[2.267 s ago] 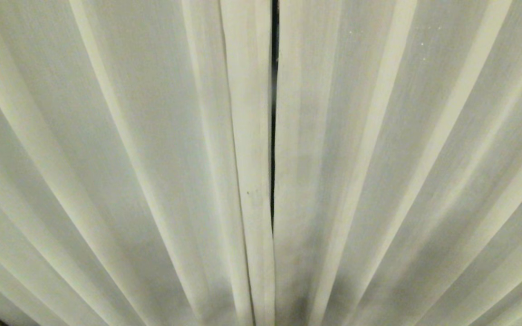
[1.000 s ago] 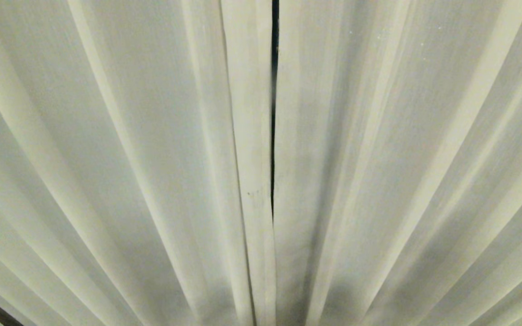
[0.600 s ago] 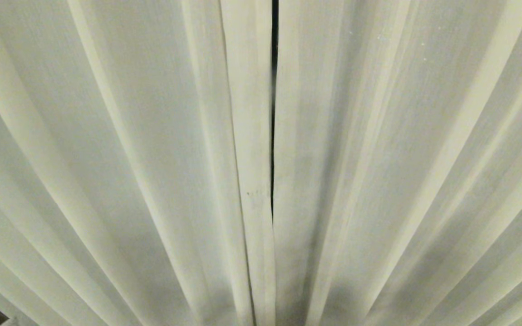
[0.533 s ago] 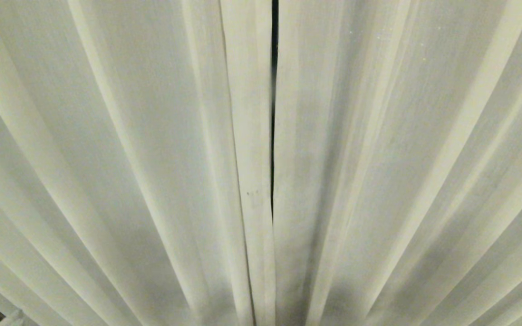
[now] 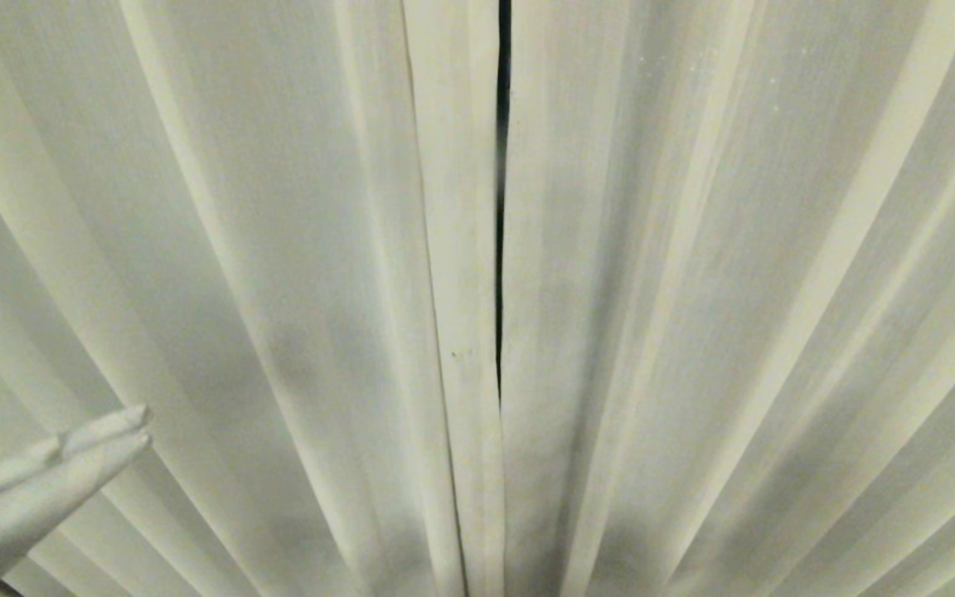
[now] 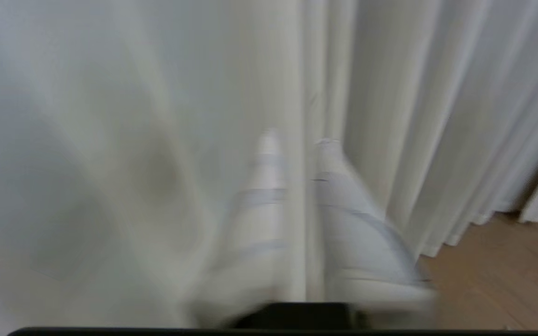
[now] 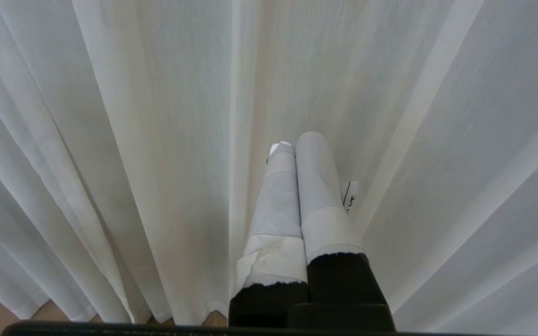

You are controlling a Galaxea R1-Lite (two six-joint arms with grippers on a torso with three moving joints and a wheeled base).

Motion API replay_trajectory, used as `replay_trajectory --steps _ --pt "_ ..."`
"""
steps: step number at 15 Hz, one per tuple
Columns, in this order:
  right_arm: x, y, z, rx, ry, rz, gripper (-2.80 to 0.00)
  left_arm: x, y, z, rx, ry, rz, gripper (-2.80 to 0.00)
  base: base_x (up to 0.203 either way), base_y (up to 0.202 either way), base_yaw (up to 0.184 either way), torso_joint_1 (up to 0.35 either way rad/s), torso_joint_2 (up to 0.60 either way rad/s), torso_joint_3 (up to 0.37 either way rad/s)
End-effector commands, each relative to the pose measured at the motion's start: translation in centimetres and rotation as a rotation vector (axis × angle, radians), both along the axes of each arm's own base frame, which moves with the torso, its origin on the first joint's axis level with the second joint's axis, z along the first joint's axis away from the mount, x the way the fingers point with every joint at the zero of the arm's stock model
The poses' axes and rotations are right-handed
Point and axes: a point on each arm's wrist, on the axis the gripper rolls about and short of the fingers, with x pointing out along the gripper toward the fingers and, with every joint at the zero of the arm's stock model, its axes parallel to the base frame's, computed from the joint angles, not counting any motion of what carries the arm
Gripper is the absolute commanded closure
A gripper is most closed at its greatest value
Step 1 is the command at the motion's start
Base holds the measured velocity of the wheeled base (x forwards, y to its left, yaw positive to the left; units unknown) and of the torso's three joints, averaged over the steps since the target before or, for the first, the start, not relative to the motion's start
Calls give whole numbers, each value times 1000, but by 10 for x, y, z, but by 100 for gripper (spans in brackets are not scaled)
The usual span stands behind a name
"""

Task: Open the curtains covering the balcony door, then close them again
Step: Pull the inner curtains open on both sides

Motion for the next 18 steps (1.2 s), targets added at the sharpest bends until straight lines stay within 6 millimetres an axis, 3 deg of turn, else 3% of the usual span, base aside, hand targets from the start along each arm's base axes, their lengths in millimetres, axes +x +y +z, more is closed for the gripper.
replay_trajectory --steps 1,11,18 --pt "0 0 0 -1 1 1 0 33 -16 13 28 56 -101 -280 0 0 0 0 0 0" --pt "0 0 0 -1 1 1 0 83 -56 63 15 18 -325 -280 0 0 0 0 0 0" --pt "0 0 0 -1 1 1 0 119 -80 90 4 -10 -356 -280 0 0 0 0 0 0"
